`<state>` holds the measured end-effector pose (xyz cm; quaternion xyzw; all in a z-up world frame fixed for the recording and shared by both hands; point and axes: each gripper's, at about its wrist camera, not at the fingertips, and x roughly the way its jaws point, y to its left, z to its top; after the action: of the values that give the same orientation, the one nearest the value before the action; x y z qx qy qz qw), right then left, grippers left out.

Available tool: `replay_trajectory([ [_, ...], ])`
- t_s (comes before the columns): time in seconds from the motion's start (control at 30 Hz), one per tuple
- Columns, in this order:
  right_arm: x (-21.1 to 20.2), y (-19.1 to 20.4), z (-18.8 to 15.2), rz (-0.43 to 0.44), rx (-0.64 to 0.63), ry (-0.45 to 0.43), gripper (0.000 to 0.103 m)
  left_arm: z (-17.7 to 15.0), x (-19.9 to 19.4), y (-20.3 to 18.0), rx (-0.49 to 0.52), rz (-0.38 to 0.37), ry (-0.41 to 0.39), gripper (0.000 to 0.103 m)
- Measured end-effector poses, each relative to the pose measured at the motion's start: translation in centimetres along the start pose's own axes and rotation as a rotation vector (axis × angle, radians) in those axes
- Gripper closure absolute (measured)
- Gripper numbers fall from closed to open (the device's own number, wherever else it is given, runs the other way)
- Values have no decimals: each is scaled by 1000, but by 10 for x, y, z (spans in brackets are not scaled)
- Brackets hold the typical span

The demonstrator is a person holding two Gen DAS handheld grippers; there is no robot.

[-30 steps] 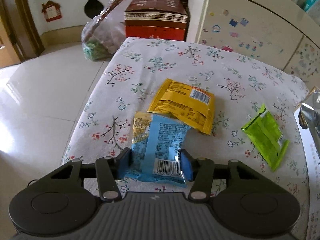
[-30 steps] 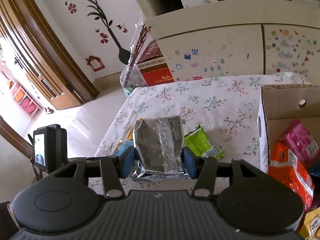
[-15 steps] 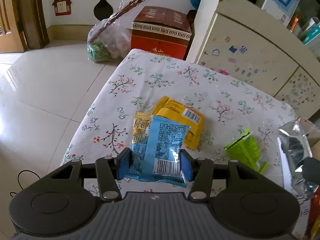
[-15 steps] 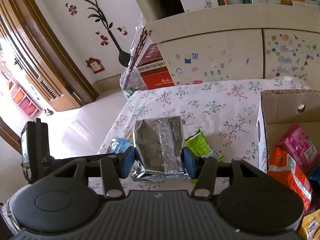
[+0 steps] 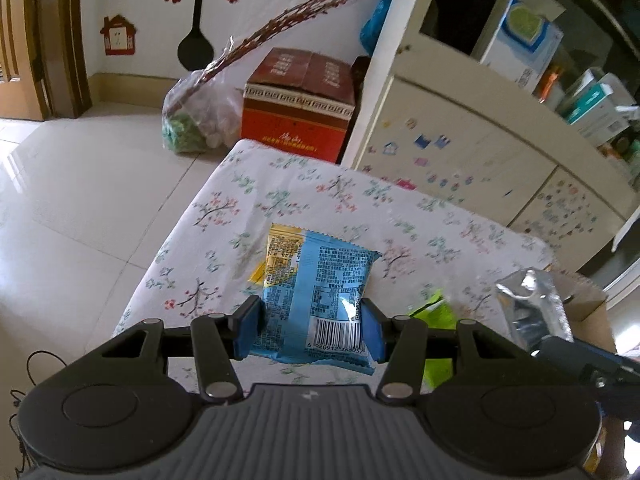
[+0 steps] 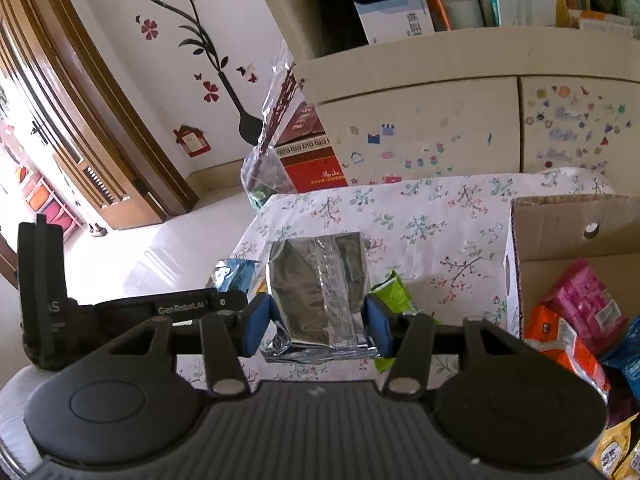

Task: Organize snacks
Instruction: 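Lift the blue packet with the left tool while the right tool lifts the silver packet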

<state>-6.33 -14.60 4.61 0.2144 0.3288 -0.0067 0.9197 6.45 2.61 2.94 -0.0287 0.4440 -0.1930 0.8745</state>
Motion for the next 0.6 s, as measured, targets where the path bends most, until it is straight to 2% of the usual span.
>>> replay_trajectory([
  [0.4,-35,-13,15,-12,12,-103,51,9,-24,-42,28,-72,-66,46],
  [0.6,-39,-33,16,-26,58,-96,51,6,-25,-61,54,-100,-74,46],
])
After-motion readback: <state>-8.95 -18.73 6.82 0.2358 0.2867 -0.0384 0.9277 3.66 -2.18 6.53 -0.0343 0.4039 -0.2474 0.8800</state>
